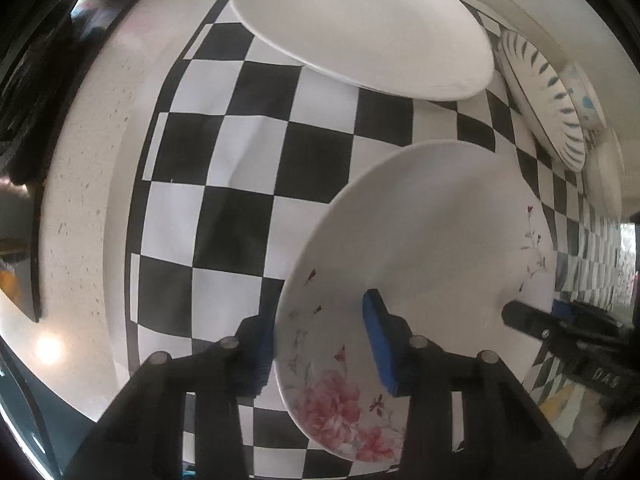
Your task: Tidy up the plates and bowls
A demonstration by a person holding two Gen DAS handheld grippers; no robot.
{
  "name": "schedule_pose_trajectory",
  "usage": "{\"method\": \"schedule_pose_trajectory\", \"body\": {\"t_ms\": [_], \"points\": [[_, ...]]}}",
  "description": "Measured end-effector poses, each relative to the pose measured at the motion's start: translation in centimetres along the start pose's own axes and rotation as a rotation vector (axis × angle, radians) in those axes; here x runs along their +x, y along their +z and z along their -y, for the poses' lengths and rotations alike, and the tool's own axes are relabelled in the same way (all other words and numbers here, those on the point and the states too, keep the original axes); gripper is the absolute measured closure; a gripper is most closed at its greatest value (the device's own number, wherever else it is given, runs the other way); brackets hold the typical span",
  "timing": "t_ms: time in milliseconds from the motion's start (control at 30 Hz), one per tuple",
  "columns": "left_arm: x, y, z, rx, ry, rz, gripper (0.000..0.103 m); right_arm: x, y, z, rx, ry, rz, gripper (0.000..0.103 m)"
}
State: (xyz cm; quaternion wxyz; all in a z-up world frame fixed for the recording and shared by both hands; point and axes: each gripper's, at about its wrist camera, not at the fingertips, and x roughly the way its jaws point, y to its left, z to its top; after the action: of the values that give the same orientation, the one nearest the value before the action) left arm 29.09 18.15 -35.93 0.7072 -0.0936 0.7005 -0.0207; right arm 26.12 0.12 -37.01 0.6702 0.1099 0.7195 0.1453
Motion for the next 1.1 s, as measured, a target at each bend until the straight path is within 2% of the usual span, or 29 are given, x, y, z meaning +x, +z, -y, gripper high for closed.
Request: {"method": "schedule_pose_trajectory", "body": {"t_ms": [167, 300, 467, 700, 933, 1100], "points": [[-0.5, -0.5, -0.5, -0.03, -0.012, 0.006, 0.07, -0.4, -0.1, 1.4, 0.027, 0.004, 0.007, 0.084], [-2.0, 1.0, -1.7, -0.043, -0.008, 0.004, 0.072, -0.3, -0.1, 1.5, 0.02, 0.009, 0.015, 0.084], [-2.2, 0.5, -1.5, -0.039, 0.002, 0.0, 0.073, -0.8, -0.2, 2.4, 0.043, 0.017, 0.024, 0.084], [-3.5, -0.6, 2.9, 0.009, -0.004, 0.012, 0.074, -3.9, -1.1, 4.7, 0.064, 0.001, 0.086, 0.084], [-4.4, -1.5, 9.6, 0.114, -0.021, -0.004, 0.074, -7.3, -3.6, 9.9, 0.146, -0.018, 0.123, 0.084], [-2.8, -2.3, 12.1, 0.187, -0.032, -0.03, 0.074, -8.0, -6.1, 14.3, 0.218, -0.032, 0.124, 0.084]]}}
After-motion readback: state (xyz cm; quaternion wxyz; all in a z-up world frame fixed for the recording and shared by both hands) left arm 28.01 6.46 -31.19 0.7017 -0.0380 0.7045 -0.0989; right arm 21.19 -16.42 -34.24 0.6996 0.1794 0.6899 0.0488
